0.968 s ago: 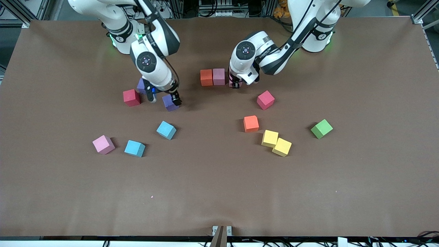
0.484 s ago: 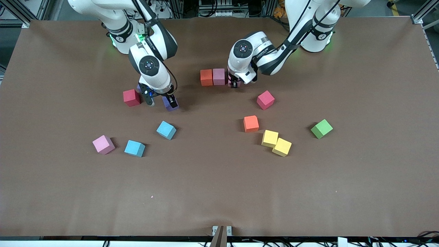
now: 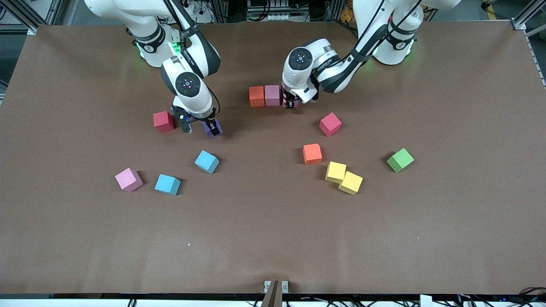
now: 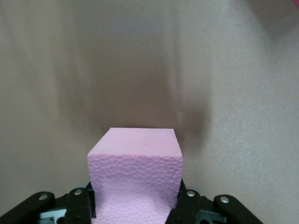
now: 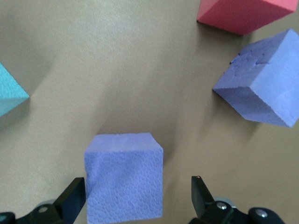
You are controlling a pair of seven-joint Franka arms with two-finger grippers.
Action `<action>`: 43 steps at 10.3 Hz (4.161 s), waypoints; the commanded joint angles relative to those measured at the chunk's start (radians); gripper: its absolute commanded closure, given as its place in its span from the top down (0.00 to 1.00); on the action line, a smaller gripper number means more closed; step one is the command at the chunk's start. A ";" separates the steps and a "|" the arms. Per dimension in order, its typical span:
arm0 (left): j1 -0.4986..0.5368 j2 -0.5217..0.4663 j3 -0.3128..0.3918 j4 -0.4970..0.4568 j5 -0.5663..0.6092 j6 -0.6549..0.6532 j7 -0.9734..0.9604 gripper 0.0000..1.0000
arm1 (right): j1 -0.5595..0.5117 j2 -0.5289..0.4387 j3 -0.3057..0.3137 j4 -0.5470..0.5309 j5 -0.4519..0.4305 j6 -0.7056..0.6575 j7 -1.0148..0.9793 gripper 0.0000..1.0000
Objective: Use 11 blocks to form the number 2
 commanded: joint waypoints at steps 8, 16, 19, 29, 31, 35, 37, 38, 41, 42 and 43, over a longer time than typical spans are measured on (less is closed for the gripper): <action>-0.020 0.047 -0.003 0.005 0.146 0.072 -0.149 0.19 | -0.034 0.050 0.021 -0.007 -0.051 0.108 -0.187 1.00; -0.025 0.063 -0.004 0.008 0.155 0.069 -0.147 0.98 | -0.023 0.033 0.030 -0.006 0.071 0.086 -0.175 1.00; -0.006 0.037 -0.047 0.016 0.163 0.068 -0.105 1.00 | -0.034 0.033 0.029 -0.007 0.071 0.085 -0.175 1.00; 0.118 -0.081 -0.082 0.244 0.155 -0.328 0.277 1.00 | -0.055 -0.025 0.030 -0.058 0.071 0.086 -0.185 1.00; 0.122 -0.077 0.005 0.342 0.157 -0.348 0.529 1.00 | -0.054 -0.025 0.030 -0.069 0.073 0.109 -0.185 1.00; 0.122 -0.043 0.219 0.476 0.143 -0.393 0.943 1.00 | -0.054 -0.025 0.030 -0.069 0.074 0.115 -0.182 0.69; 0.122 0.010 0.308 0.538 0.105 -0.391 1.112 1.00 | -0.044 -0.025 0.032 -0.067 0.117 0.122 -0.182 0.16; 0.121 0.038 0.345 0.566 0.096 -0.391 1.184 1.00 | -0.038 -0.028 0.032 -0.061 0.117 0.120 -0.182 0.16; 0.121 0.145 0.381 0.650 0.096 -0.391 1.302 1.00 | 0.049 -0.012 0.032 0.060 0.117 0.056 -0.172 0.17; 0.121 0.173 0.396 0.657 0.082 -0.382 1.288 1.00 | 0.081 -0.001 0.032 0.138 0.117 -0.016 -0.170 0.18; 0.119 0.188 0.398 0.657 0.056 -0.373 1.209 1.00 | 0.112 0.042 0.032 0.242 0.117 -0.088 -0.169 0.18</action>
